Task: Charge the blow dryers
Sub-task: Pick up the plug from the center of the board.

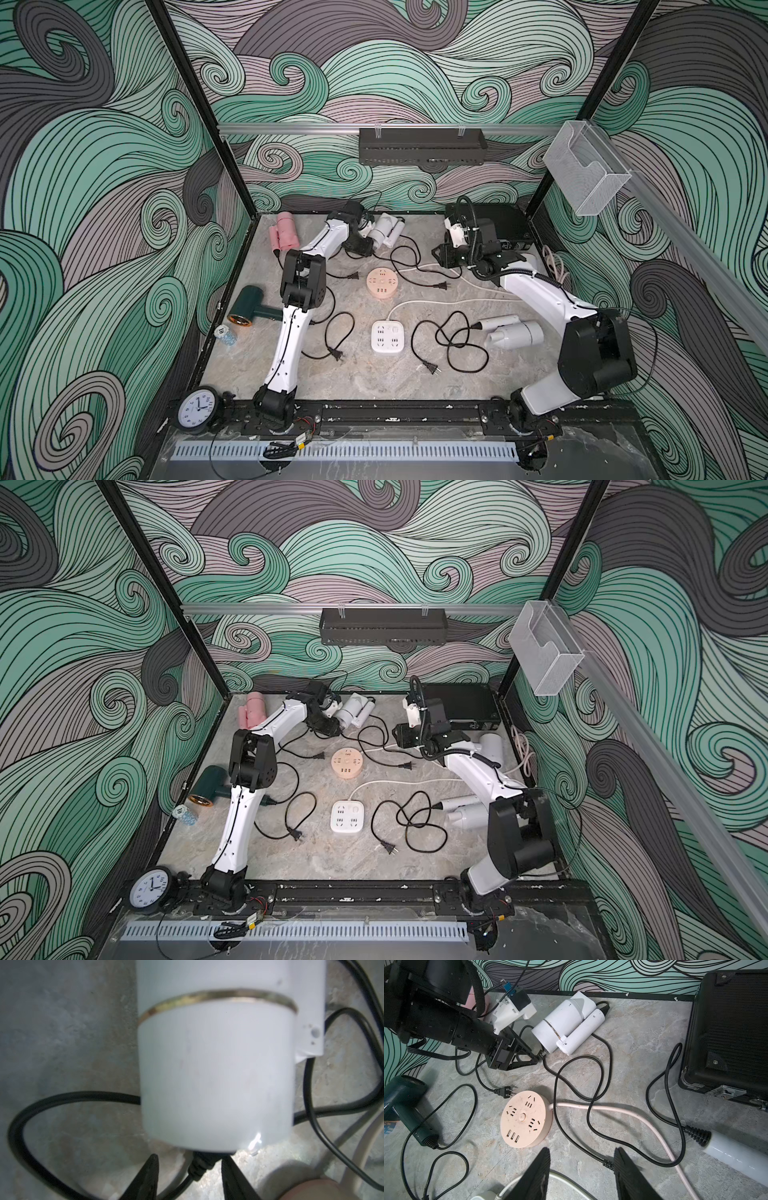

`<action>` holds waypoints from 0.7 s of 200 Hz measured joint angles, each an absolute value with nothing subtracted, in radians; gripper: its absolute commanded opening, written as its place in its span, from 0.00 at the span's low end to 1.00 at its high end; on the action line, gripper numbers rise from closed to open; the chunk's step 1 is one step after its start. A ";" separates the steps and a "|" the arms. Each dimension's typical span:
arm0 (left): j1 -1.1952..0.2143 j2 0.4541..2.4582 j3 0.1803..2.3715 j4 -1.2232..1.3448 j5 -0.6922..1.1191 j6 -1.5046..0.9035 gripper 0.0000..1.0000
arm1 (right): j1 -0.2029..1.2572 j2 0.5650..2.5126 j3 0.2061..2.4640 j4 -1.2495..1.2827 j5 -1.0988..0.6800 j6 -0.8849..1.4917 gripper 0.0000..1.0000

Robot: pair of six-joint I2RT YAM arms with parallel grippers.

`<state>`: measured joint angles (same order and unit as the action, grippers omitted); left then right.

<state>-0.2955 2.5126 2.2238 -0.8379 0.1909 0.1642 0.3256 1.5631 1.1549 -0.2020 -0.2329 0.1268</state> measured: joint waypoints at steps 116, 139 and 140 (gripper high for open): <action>-0.318 2.519 2.214 -0.833 0.136 0.149 0.18 | 0.327 1.570 1.155 -0.206 -0.236 0.124 0.45; -0.317 2.509 2.194 -0.818 0.132 0.146 0.14 | 0.331 1.570 1.155 -0.208 -0.236 0.124 0.45; -0.317 2.508 2.193 -0.817 0.132 0.146 0.14 | 0.331 1.570 1.155 -0.208 -0.236 0.124 0.44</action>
<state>-0.3168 2.5080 2.1929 -0.8169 0.1318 0.1463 0.3313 1.5696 1.1549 -0.2081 -0.2363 0.1238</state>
